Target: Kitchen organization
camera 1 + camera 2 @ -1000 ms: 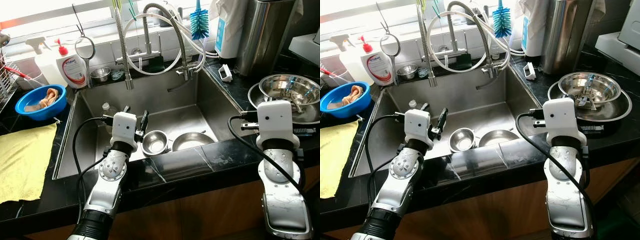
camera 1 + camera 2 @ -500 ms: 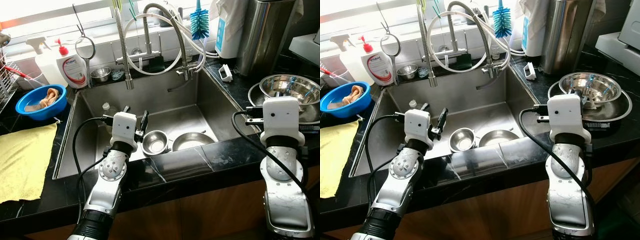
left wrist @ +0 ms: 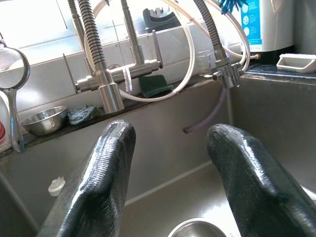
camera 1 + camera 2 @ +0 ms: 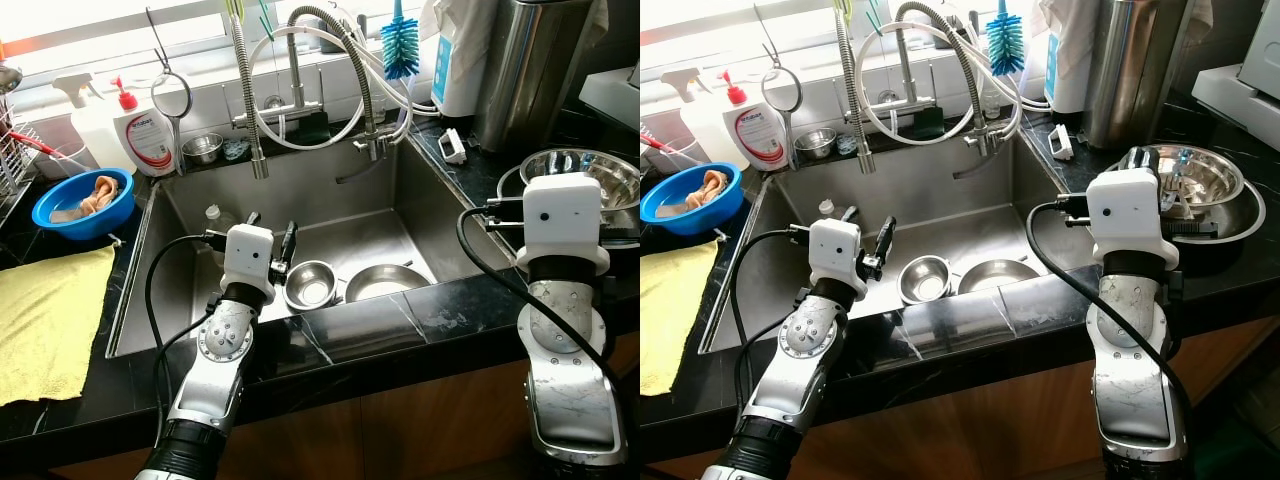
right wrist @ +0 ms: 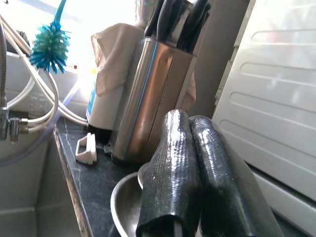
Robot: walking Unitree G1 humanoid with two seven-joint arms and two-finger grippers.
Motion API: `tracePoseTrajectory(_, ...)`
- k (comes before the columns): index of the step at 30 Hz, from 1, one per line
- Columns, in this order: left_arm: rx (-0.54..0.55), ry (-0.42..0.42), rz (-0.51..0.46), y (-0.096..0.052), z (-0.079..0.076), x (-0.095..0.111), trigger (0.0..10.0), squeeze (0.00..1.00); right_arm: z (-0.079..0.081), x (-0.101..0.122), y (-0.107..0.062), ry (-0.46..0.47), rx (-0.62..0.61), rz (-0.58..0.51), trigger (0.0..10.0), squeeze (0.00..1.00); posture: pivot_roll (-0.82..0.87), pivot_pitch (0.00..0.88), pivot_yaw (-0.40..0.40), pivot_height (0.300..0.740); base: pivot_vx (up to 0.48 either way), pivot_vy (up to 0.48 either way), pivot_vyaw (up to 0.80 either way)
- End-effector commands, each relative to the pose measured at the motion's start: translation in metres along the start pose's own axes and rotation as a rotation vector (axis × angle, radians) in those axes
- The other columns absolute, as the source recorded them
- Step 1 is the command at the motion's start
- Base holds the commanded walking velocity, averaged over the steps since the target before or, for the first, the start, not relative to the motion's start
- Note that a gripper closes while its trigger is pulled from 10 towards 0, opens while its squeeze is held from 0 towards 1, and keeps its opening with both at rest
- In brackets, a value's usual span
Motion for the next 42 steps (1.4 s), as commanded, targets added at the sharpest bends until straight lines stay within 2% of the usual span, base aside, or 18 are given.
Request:
tracePoseTrajectory(1, 0.004, 0.017, 0.014, 0.001, 0.003, -0.002, 10.0, 0.0, 0.005, -0.003, 0.0, 0.014, 0.022, 0.023, 10.0, 0.0, -0.24, 0.0, 0.129, 0.74, 0.0, 0.0, 0.0)
tracePoseTrajectory(3, 0.003, 0.018, 0.016, 0.001, 0.003, -0.003, 10.0, 0.0, 0.008, -0.011, -0.001, 0.018, 0.037, 0.059, 10.0, 0.0, -0.24, 0.0, 0.129, 0.74, 0.0, 0.0, 0.0)
tracePoseTrajectory(7, 0.004, 0.019, 0.016, 0.0, 0.003, -0.003, 10.0, 0.0, 0.009, -0.007, 0.0, 0.028, 0.04, 0.041, 10.0, 0.0, -0.24, 0.0, 0.129, 0.74, 0.0, 0.0, 0.0)
tracePoseTrajectory(19, 0.006, 0.018, 0.014, 0.001, 0.004, -0.002, 10.0, 0.0, 0.008, 0.038, 0.005, 0.032, 0.056, -0.208, 10.0, 0.0, -0.24, 0.0, 0.13, 0.74, 0.0, 0.0, 0.0)
tracePoseTrajectory(23, 0.008, 0.017, 0.013, 0.001, 0.003, -0.002, 10.0, 0.0, 0.004, 0.048, 0.006, -0.014, 0.04, -0.27, 10.0, 0.0, -0.24, 0.0, 0.128, 0.74, 0.0, 0.0, 0.0)
tracePoseTrajectory(28, 0.01, 0.017, 0.013, 0.001, 0.004, -0.002, 10.0, 0.0, 0.004, 0.055, 0.008, 0.011, 0.062, -0.319, 10.0, 0.0, -0.24, 0.0, 0.127, 0.74, 0.0, 0.0, 0.0)
tracePoseTrajectory(30, 0.012, 0.016, 0.011, 0.001, 0.004, -0.002, 10.0, 0.0, 0.023, 0.069, 0.004, 0.05, 0.222, -0.409, 10.0, 0.0, -0.24, 0.0, 0.127, 0.74, 0.0, 0.0, 0.0)
tracePoseTrajectory(34, 0.013, 0.016, 0.011, 0.001, 0.004, -0.002, 10.0, 0.0, 0.035, 0.073, 0.0, 0.095, 0.315, -0.433, 10.0, 0.0, -0.24, 0.0, 0.127, 0.74, 0.0, 0.0, 0.0)
tracePoseTrajectory(39, 0.013, 0.017, 0.01, 0.001, 0.003, -0.002, 10.0, 0.0, 0.072, 0.039, -0.005, 0.355, 0.532, -0.208, 10.0, 0.0, -0.23, 0.0, 0.124, 0.74, 0.0, 0.0, 0.0)
tracePoseTrajectory(42, 0.013, 0.018, 0.01, 0.001, 0.004, -0.002, 10.0, 0.0, 0.078, 0.028, -0.003, 0.387, 0.55, -0.159, 10.0, 0.0, -0.23, 0.0, 0.123, 0.74, 0.0, 0.0, 0.0)
Point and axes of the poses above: a point about 5 cm out from each wrist's last joint towards the gripper, its own y axis pointing out of the wrist towards the gripper, its own x axis along the axis of the wrist's last joint, z = x × y, the point moved 4 cm from there along y, pointing out of the wrist towards the gripper, and after that the axes turned 4 degrees about -y, right-handed, at the moved point
